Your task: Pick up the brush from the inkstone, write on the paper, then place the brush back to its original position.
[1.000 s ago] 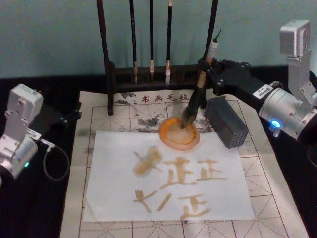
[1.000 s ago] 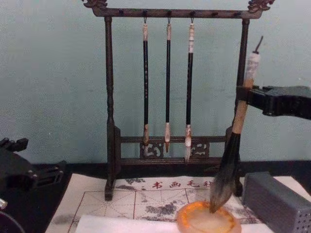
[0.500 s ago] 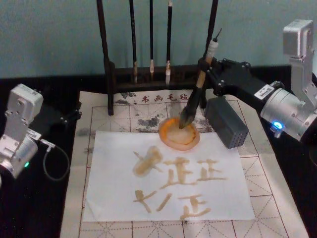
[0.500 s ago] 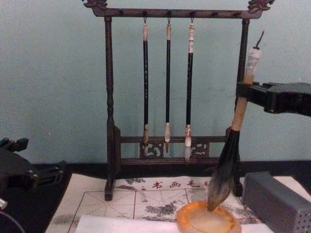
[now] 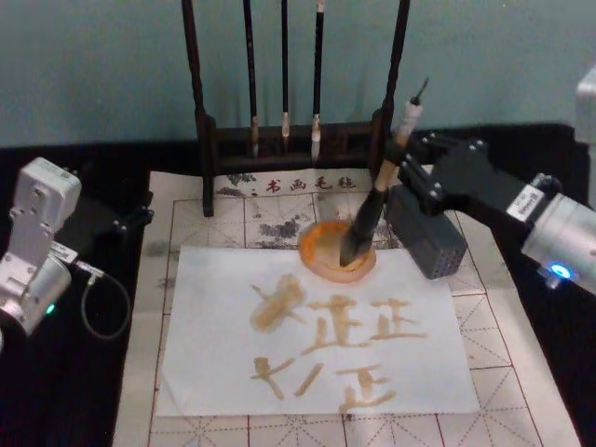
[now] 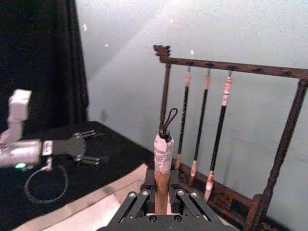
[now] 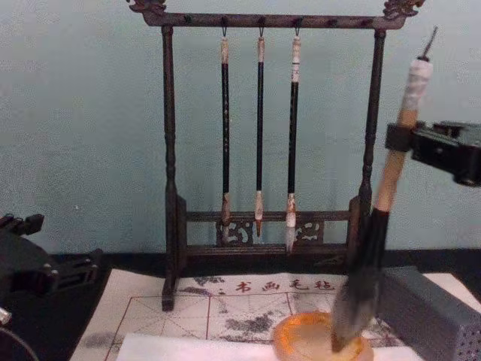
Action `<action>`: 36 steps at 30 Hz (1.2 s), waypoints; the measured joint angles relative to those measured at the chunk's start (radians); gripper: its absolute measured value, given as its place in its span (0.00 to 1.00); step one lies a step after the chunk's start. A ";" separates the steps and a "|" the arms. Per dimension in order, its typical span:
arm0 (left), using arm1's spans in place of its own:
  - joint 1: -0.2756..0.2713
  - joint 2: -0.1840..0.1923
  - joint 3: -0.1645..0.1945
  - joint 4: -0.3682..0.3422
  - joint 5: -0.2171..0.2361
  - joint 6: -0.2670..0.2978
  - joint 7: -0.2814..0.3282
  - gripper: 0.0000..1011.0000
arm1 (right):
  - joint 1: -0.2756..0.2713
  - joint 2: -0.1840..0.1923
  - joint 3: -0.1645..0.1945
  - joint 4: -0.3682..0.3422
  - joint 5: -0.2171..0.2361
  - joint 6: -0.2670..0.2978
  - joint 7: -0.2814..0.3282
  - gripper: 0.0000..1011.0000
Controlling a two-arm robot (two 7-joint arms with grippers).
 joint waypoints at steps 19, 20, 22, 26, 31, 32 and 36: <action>0.000 0.000 0.000 0.000 0.000 0.000 0.000 0.99 | -0.204 0.098 0.115 -0.134 -0.009 -0.058 0.070 0.18; 0.000 0.000 0.000 0.000 0.000 0.000 0.000 0.99 | -0.208 0.097 0.117 -0.137 -0.011 -0.059 0.072 0.18; 0.000 0.000 0.000 0.000 0.000 0.000 0.000 0.99 | -0.214 0.093 0.117 -0.143 -0.018 -0.061 0.077 0.18; 0.000 0.000 0.000 0.000 0.000 0.000 0.000 0.99 | -0.215 0.081 0.108 -0.149 -0.029 -0.063 0.092 0.18; 0.000 0.000 0.000 0.000 0.000 0.000 0.000 0.99 | -0.192 0.063 0.078 -0.149 -0.043 -0.064 0.122 0.18; 0.000 0.000 0.000 0.000 0.000 0.000 0.000 0.99 | -0.188 0.061 0.073 -0.148 -0.044 -0.064 0.126 0.18; 0.000 0.000 0.000 0.000 0.000 0.000 0.000 0.99 | -0.165 0.050 0.049 -0.142 -0.049 -0.064 0.147 0.18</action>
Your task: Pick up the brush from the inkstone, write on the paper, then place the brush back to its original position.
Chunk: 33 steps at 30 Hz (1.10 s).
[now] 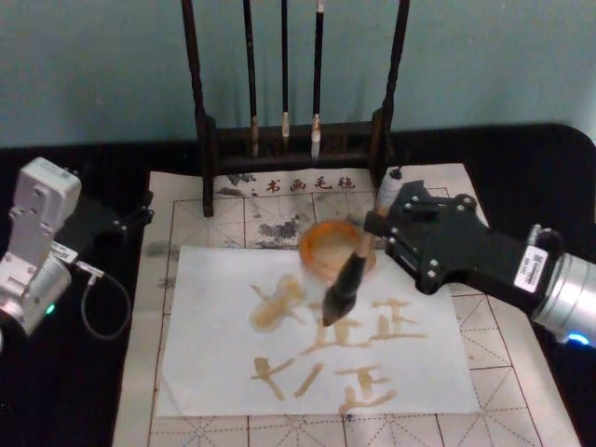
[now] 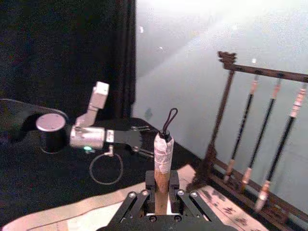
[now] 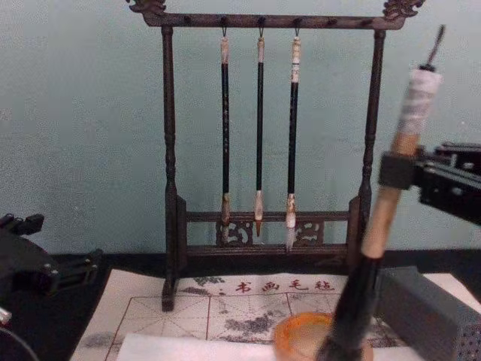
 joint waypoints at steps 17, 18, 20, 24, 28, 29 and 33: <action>0.000 0.000 0.000 0.000 0.000 0.000 0.000 0.99 | 0.045 -0.014 -0.077 0.021 -0.026 -0.004 0.037 0.18; 0.000 0.000 0.000 0.000 0.000 0.000 0.000 0.99 | 0.046 -0.014 -0.081 0.023 -0.028 -0.004 0.037 0.18; 0.000 0.000 0.000 0.000 0.000 0.000 0.000 0.99 | 0.046 -0.014 -0.086 0.026 -0.031 -0.004 0.038 0.18; 0.000 0.000 0.000 0.000 0.000 0.000 0.000 0.99 | 0.050 -0.015 -0.092 0.031 -0.032 -0.003 0.039 0.18; 0.000 0.000 0.000 0.000 0.000 0.000 0.000 0.99 | 0.053 -0.018 -0.099 0.036 -0.033 -0.002 0.039 0.18; 0.000 0.000 0.000 0.000 0.000 0.000 0.000 0.99 | 0.054 -0.020 -0.101 0.038 -0.033 -0.002 0.039 0.18; 0.000 0.000 0.000 0.000 0.000 0.000 0.000 0.99 | 0.055 -0.021 -0.106 0.040 -0.035 -0.001 0.040 0.18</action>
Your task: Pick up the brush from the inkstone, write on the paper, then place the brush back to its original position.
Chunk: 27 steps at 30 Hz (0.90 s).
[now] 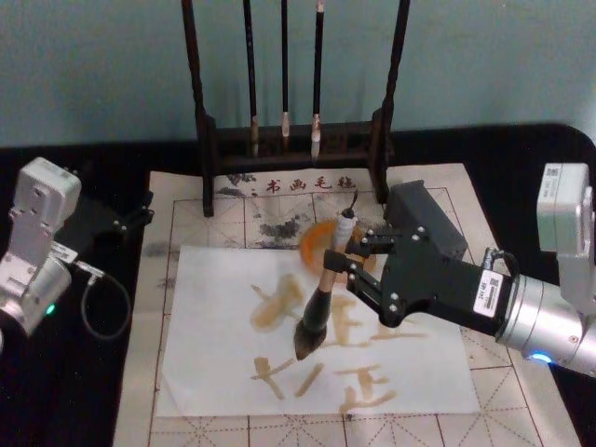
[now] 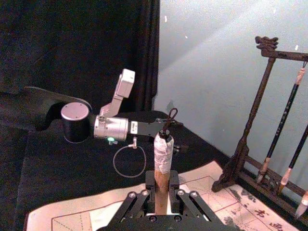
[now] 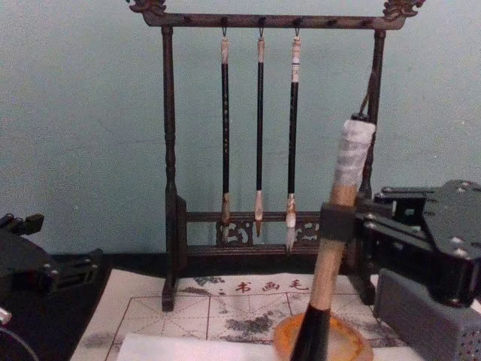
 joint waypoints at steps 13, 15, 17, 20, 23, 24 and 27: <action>0.000 0.000 0.000 0.000 0.000 0.000 0.000 0.99 | 0.010 -0.008 -0.018 0.010 -0.012 0.009 -0.002 0.18; 0.000 0.000 0.000 0.000 0.000 0.000 0.000 0.99 | 0.012 -0.011 -0.021 0.013 -0.014 0.011 -0.003 0.18; 0.000 0.000 0.000 0.000 0.000 0.000 0.000 0.99 | 0.014 -0.012 -0.022 0.014 -0.015 0.012 -0.004 0.18; 0.000 0.000 0.000 0.000 0.000 0.000 0.000 0.99 | 0.018 -0.016 -0.025 0.018 -0.017 0.013 -0.006 0.18; 0.000 0.000 0.000 0.000 0.000 0.000 0.000 0.99 | 0.020 -0.018 -0.027 0.022 -0.018 0.014 -0.007 0.18; 0.000 0.000 0.000 0.000 0.000 0.000 0.000 0.99 | 0.021 -0.018 -0.028 0.022 -0.018 0.015 -0.007 0.18; 0.000 0.000 0.000 0.000 0.000 0.000 0.000 0.99 | 0.022 -0.019 -0.030 0.026 -0.019 0.017 -0.007 0.18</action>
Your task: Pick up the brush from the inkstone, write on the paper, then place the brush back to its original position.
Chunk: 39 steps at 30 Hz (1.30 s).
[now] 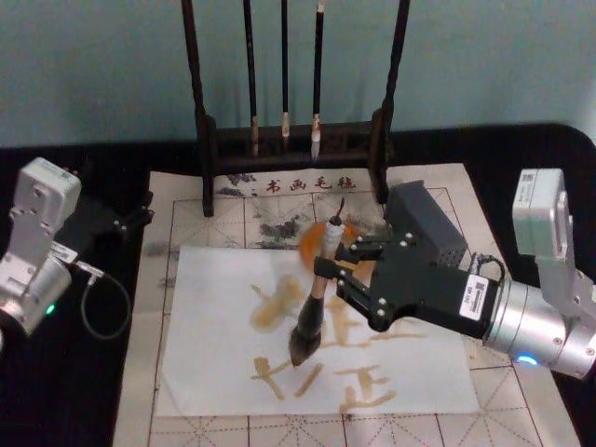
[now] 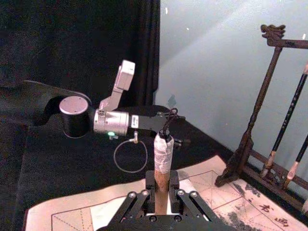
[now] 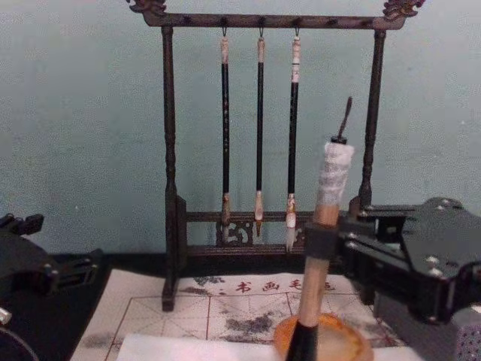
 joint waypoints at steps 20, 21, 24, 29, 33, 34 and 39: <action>0.000 0.000 0.000 0.000 0.000 0.000 0.000 0.99 | -0.028 0.027 0.006 -0.019 0.004 0.000 0.006 0.18; 0.000 0.000 0.000 0.000 0.000 0.000 0.000 0.99 | -0.033 0.031 0.009 -0.024 0.005 0.000 0.006 0.18; 0.000 0.000 0.000 0.000 0.000 0.000 0.000 0.99 | -0.039 0.037 0.012 -0.030 0.006 -0.001 0.006 0.18; 0.000 0.000 0.000 0.000 0.000 0.000 0.000 0.99 | -0.054 0.051 0.021 -0.041 0.007 -0.002 0.006 0.18; 0.000 0.000 0.000 0.000 0.000 0.000 0.000 0.99 | -0.065 0.061 0.027 -0.049 0.010 -0.004 0.007 0.18; 0.000 0.000 0.000 0.000 0.000 0.000 0.000 0.99 | -0.068 0.063 0.029 -0.050 0.011 -0.005 0.007 0.18; 0.000 0.000 0.000 0.000 0.000 0.000 0.000 0.99 | -0.085 0.076 0.040 -0.063 0.016 -0.007 0.007 0.18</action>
